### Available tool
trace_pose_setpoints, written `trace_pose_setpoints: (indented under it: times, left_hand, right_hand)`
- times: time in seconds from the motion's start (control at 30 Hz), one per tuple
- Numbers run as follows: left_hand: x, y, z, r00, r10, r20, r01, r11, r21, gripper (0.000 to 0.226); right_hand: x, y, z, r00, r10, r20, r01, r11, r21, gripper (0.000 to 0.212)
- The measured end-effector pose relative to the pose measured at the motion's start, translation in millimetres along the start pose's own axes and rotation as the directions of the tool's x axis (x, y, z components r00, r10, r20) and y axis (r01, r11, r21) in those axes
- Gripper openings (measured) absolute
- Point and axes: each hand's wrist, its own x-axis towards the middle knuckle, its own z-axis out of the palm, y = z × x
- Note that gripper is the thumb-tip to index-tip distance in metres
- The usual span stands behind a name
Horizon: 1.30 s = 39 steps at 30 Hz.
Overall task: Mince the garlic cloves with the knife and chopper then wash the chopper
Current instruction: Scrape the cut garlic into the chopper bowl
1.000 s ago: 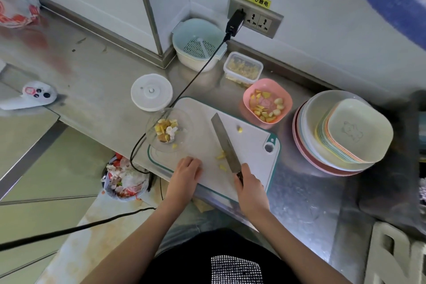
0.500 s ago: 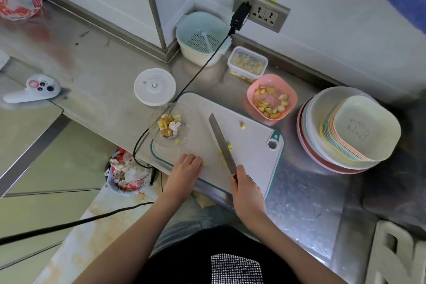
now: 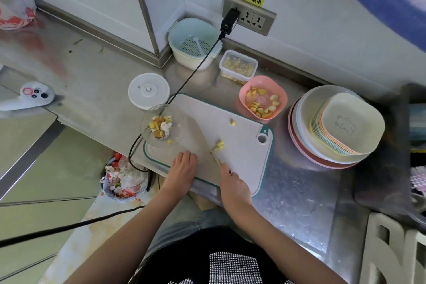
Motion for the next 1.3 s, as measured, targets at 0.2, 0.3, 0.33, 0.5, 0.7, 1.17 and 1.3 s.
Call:
trace_pose_setpoints:
  times: [0.2,0.3,0.33,0.5,0.7,1.17,1.3]
  left_hand:
    - [4.7,1.9,2.9,0.998,-0.059,0.020,0.060,0.994,-0.089,0.034]
    - [11.8,8.0,4.3,0.997,-0.072,0.028,0.076,0.985,-0.153,0.028]
    - [14.8,12.5,3.1,0.997,-0.081,0.009,0.082,0.973,-0.215,0.025]
    - [43.1,30.5,-14.6,0.978,-0.209,-0.014,0.168,0.821,-0.545,0.011]
    - [37.5,22.3,-17.0,0.997,-0.083,0.000,0.073,0.879,-0.471,0.045]
    - [52.5,20.5,-6.1,0.988,-0.149,-0.042,0.122,0.919,-0.374,0.036]
    - [37.1,32.7,-2.1,0.932,-0.345,-0.108,0.232,0.799,-0.555,0.041]
  right_hand:
    - [6.7,12.1,-10.1,0.999,0.044,-0.031,-0.039,0.989,0.140,0.031]
    - [4.1,16.9,-15.9,0.998,0.020,-0.055,-0.002,0.950,0.312,0.016]
    - [3.7,19.7,-16.8,0.998,-0.002,-0.066,0.025,0.936,0.350,0.014]
    - [-7.6,27.2,-13.3,0.984,0.001,-0.180,0.087,0.872,0.482,0.010]
    - [7.5,44.9,-28.0,0.942,0.158,-0.295,0.048,0.809,0.586,0.010]
    - [40.8,73.1,-48.9,0.931,0.090,-0.353,-0.036,0.987,0.157,0.034]
    - [38.3,66.1,-45.1,0.969,0.049,-0.241,-0.020,0.992,0.121,0.027]
